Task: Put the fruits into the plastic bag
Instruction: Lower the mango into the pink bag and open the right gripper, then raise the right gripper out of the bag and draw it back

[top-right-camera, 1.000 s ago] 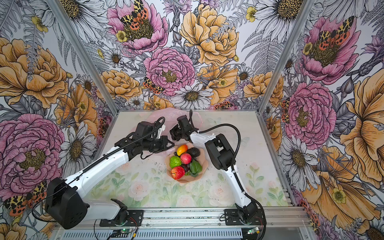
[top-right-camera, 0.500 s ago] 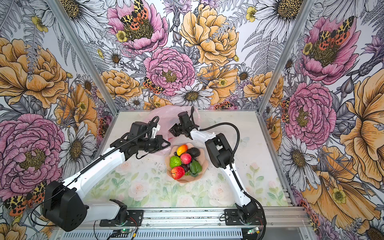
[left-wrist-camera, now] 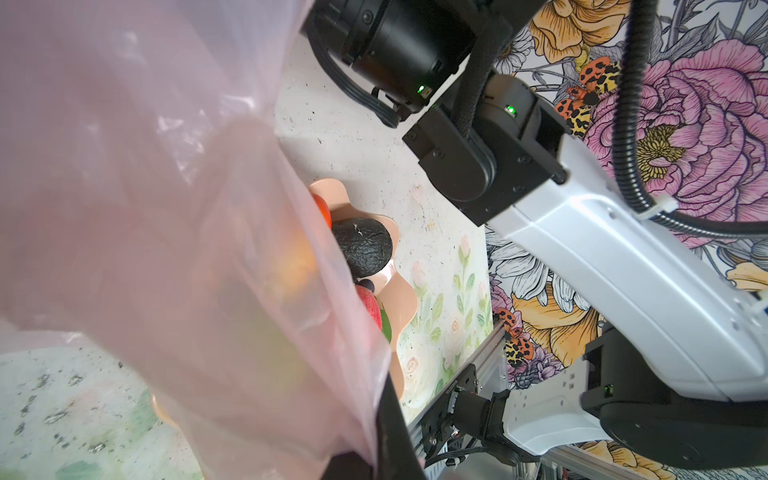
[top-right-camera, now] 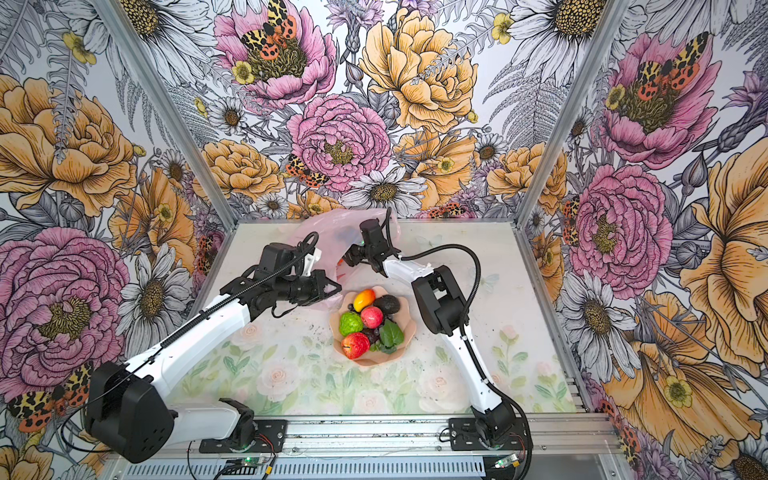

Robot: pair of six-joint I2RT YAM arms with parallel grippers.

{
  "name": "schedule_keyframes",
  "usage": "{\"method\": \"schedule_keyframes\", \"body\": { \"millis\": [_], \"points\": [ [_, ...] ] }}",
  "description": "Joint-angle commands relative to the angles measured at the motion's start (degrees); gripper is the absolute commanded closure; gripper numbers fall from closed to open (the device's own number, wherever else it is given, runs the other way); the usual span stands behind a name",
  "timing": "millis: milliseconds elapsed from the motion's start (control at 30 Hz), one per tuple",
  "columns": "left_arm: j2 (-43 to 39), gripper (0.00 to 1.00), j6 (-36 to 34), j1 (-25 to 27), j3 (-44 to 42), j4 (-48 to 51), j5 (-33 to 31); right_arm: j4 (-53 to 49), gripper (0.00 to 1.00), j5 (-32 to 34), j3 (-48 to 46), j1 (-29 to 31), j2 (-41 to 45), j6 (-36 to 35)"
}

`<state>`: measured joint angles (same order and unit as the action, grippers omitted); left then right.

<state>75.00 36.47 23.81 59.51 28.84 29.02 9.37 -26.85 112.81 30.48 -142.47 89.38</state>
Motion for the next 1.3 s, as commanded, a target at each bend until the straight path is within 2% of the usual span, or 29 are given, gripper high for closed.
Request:
{"method": "schedule_keyframes", "body": {
  "millis": [0, 300, 433, 667, 1267],
  "points": [
    [-1.85, 1.0, -0.53, -0.67, -0.23, -1.55, 0.26, 3.82, 0.22, -1.45, 2.27, -0.66, 0.74, 0.22],
    [-3.82, 1.0, 0.57, -2.1, -1.89, -1.66, -1.23, 2.24, 0.19, -3.45, 2.58, -0.94, 2.62, -0.12],
    [-4.58, 1.0, 1.06, -2.55, -2.56, -2.2, -1.31, 0.73, 0.11, -4.93, 3.29, -0.78, 3.54, -0.31],
    [-5.39, 1.0, 1.63, -3.16, -4.08, -3.06, -1.42, -10.12, 0.01, -7.65, 4.08, -0.42, 6.67, -4.93],
    [-8.0, 1.0, 2.74, -5.78, -6.89, -4.21, -1.31, -21.71, 0.01, -11.53, -5.17, -0.38, 17.24, -13.0]
  ]
}}
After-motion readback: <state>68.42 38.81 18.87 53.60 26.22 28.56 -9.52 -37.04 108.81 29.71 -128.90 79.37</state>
